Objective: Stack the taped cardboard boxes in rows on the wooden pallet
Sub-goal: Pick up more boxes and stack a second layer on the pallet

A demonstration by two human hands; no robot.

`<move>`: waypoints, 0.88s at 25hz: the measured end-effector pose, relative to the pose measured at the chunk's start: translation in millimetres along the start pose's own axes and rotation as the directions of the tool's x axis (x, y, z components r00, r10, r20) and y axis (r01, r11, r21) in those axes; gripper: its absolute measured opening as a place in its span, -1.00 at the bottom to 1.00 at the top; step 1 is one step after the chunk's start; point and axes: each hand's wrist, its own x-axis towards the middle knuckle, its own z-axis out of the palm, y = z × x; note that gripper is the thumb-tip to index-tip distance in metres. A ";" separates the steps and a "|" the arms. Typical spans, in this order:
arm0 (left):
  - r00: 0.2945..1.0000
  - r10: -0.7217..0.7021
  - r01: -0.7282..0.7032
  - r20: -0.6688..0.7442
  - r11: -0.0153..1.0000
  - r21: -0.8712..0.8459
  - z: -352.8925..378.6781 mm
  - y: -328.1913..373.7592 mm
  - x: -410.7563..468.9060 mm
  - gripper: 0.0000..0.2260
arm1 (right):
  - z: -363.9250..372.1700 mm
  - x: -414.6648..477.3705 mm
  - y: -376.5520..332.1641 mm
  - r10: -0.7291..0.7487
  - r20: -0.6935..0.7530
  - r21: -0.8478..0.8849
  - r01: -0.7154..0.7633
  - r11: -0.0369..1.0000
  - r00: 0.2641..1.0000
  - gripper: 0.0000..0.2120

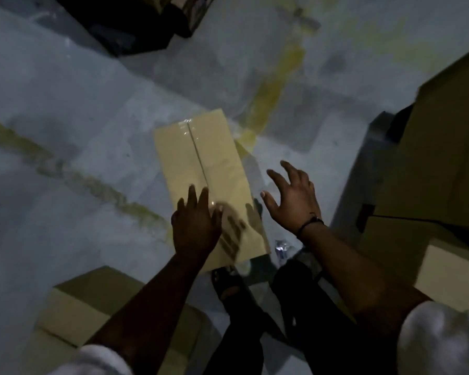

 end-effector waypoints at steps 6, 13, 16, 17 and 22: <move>0.989 -0.125 0.140 0.078 0.962 -0.235 94.0 -100.8 59.0 -0.33 | 129.3 64.0 -16.2 0.004 0.217 -0.022 0.001 1.000 0.976 -0.29; 0.985 -0.168 0.169 0.042 0.871 -0.462 120.8 -92.5 77.7 -0.15 | 164.6 84.4 -28.4 -0.001 0.205 -0.028 0.007 1.000 0.979 -0.03; 0.992 -0.122 0.117 0.021 0.881 -0.459 92.4 -78.0 60.5 -0.22 | 135.3 68.2 -35.6 0.034 0.185 0.004 -0.035 0.999 0.982 -0.01; 0.996 -0.088 0.076 -0.008 0.894 -0.442 78.4 -72.3 50.6 -0.25 | 118.1 58.5 -39.4 0.041 0.176 0.007 -0.042 0.999 0.984 -0.01; 0.999 -0.038 0.037 0.000 0.955 -0.293 -35.6 -10.7 -22.1 -0.30 | -1.2 -18.1 -69.1 0.148 0.125 -0.020 -0.146 0.989 0.981 -0.08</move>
